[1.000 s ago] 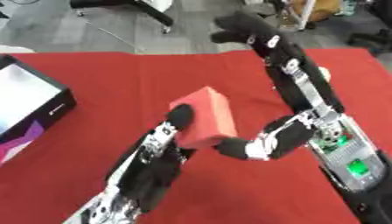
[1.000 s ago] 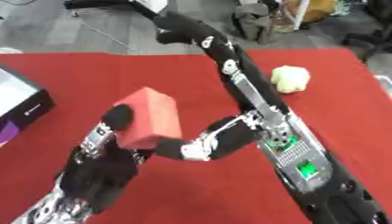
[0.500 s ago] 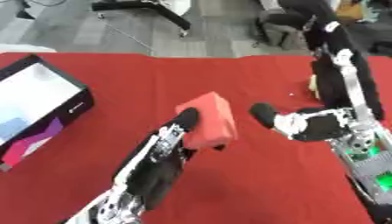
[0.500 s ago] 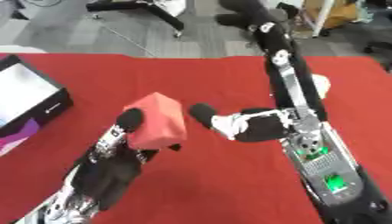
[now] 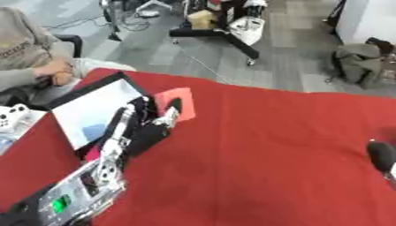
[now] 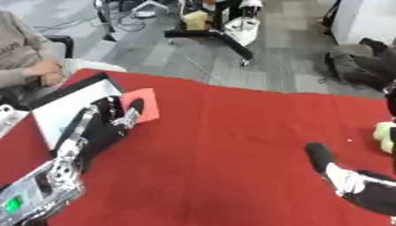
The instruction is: Pick up the objects with one hand, pass them to the other hand, and then place them into the box on the other side of the table.
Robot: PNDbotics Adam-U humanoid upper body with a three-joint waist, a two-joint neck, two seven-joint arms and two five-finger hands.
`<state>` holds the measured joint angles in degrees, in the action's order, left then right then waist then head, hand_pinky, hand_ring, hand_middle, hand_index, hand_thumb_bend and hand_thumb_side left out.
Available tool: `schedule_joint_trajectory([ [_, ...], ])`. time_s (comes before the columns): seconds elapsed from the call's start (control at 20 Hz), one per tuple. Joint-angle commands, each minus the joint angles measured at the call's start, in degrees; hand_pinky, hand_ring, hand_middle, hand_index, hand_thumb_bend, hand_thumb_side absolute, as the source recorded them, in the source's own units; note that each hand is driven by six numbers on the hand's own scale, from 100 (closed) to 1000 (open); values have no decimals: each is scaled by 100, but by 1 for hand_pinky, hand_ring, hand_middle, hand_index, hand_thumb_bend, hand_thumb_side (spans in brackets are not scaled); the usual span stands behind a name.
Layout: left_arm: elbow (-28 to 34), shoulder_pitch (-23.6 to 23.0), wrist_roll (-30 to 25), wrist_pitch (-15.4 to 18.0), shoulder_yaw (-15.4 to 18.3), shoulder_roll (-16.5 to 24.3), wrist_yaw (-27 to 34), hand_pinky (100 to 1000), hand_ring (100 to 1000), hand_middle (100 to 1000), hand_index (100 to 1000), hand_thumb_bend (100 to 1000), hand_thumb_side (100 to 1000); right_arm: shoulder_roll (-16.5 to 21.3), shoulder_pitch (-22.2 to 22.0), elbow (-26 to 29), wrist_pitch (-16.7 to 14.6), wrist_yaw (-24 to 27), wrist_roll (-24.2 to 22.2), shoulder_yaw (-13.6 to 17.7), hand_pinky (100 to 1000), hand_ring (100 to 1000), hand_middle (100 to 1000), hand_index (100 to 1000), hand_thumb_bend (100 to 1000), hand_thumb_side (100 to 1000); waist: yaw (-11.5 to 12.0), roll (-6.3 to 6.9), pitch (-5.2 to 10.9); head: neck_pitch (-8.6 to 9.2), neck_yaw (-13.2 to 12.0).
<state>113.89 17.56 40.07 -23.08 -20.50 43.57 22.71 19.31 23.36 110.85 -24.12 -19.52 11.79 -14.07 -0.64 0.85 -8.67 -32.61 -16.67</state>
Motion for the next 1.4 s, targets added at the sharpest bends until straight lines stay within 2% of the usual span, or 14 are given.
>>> schedule_joint_trajectory([
  [0.05,-50,118,1137,-2029,496,600,-218,858,630,532,346,152,316,11,-10,26,-28,-80,28,59,986,799,854,998,406,425,-31,19,118,97,-37],
  [0.1,-194,175,1164,-2449,582,694,-317,844,627,531,351,180,300,3,-34,19,-41,-96,13,47,987,799,854,998,402,425,-54,20,127,94,-34],
  [0.2,-738,273,1183,-2783,592,838,-563,811,617,526,367,237,243,-19,-86,-3,-73,-130,-46,13,991,799,854,998,392,431,-119,18,141,65,-49],
  [0.45,-2210,473,1189,-2886,507,914,-1212,773,605,519,395,319,186,-62,-181,-51,-152,-162,-170,-34,995,797,852,998,381,440,-269,-19,146,15,-106],
  [0.7,-2961,567,1189,-2889,623,944,-1499,765,609,525,434,343,179,-76,-228,-86,-205,-160,-274,-68,999,795,851,998,368,454,-305,-27,131,34,-85],
  [0.8,-3068,593,1189,-2889,644,938,-1541,770,614,527,450,333,204,-84,-245,-101,-222,-156,-315,-81,1000,794,851,998,363,459,-313,-29,130,49,-64],
  [0.9,-3097,630,1189,-2889,650,919,-1567,788,645,561,548,382,287,-90,-264,-115,-241,-155,-359,-95,1000,793,850,998,362,461,-321,-36,134,68,-47],
  [0.95,-3104,649,1189,-2889,653,910,-1584,804,688,616,657,431,386,-90,-273,-121,-254,-157,-389,-105,1000,793,850,998,360,465,-326,-42,137,71,-42],
  [1.0,-3107,664,1189,-2889,649,901,-1603,830,739,694,741,530,495,-89,-279,-125,-269,-157,-418,-113,1000,793,850,998,360,467,-331,-47,141,71,-41],
  [1.05,-3106,674,1189,-2889,633,890,-1606,857,779,757,782,589,545,-90,-285,-129,-282,-156,-445,-117,1000,793,850,997,359,469,-335,-50,143,68,-41],
  [1.1,-3098,683,1189,-2889,613,884,-1603,888,820,815,808,632,572,-91,-290,-133,-290,-154,-467,-119,1000,793,850,997,358,469,-338,-53,146,64,-39],
  [1.15,-3090,692,1189,-2889,602,882,-1611,893,827,824,811,639,576,-92,-294,-136,-297,-153,-485,-118,1000,793,850,997,357,470,-339,-55,147,63,-36],
  [1.2,-3075,703,1189,-2889,602,886,-1637,927,878,889,832,683,611,-93,-299,-140,-301,-152,-501,-117,1000,793,850,997,354,473,-338,-56,148,62,-35],
  [1.4,-2997,728,1189,-2889,655,901,-1753,948,904,917,823,667,632,-90,-312,-160,-314,-153,-545,-111,1000,792,849,997,350,477,-324,-56,151,63,-12],
])
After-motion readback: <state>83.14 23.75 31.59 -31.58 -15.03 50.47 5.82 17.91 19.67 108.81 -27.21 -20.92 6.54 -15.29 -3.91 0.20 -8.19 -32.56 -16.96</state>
